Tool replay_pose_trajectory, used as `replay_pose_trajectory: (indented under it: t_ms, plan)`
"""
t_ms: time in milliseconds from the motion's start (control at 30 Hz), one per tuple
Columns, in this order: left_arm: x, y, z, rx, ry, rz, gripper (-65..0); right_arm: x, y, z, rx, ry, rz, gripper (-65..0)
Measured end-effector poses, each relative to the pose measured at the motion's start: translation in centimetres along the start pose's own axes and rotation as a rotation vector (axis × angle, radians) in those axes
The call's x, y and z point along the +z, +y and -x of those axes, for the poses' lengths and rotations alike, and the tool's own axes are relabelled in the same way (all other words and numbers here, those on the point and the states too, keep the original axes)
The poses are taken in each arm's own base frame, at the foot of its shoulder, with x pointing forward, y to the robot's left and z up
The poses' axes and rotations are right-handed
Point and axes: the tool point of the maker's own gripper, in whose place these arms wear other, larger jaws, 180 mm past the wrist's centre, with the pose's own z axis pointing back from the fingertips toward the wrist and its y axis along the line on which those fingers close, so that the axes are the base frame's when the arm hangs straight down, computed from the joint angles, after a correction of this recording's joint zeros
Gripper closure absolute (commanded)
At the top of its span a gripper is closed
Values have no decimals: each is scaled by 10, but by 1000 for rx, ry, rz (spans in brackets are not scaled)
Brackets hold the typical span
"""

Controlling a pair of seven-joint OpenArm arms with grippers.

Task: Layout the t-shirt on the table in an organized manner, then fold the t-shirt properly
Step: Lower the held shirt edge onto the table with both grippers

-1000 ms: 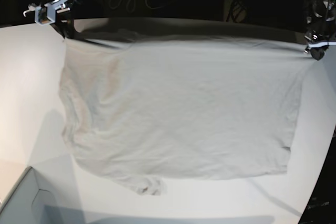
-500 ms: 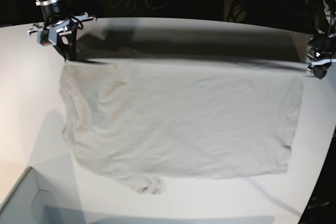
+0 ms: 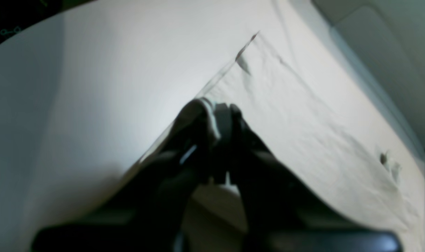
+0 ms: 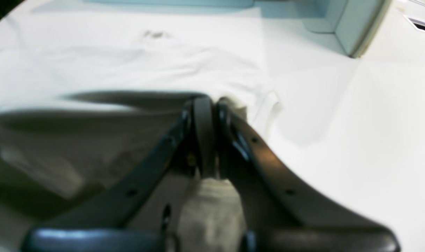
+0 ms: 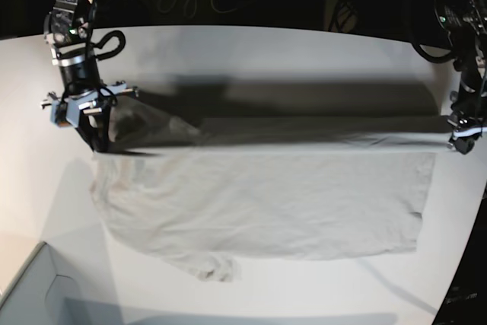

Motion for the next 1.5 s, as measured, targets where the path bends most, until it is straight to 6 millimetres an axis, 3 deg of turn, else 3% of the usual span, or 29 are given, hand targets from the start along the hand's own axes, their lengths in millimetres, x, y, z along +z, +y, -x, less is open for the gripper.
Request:
replay_pose_trajectory:
  t_ms: [133, 367, 500, 1033, 1100, 1233, 1367, 1500]
  plan:
    - [-12, -9, 4, -10, 24, 22, 0, -16, -7, 11, -13, 23, 0, 0]
    - [-29, -9, -4, 3, 21, 20, 0, -46, -6, 27, -10, 70, -53, 0]
    - [-37, -6, 1, 29, 36, 7, 0, -55, -6, 37, -35, 96, -51, 0]
    - [-72, -5, 14, 2, 94, -57, -7, -61, -6, 44, -55, 113, -48, 0]
    - [-73, -4, 15, -2, 100, -61, -41, -61, -8, 44, -52, 114, -48, -27]
    - [-75, -15, 25, -81, 144, -36, -204, -56, -16, 52, 69, 165, -67, -164]
    - [-77, -23, 23, -107, 133, -13, -343, -54, -15, 56, 82, 179, -70, -281]
    - [-74, -12, 15, -72, 113, -37, -382, -54, -16, 54, 82, 166, -67, -328]
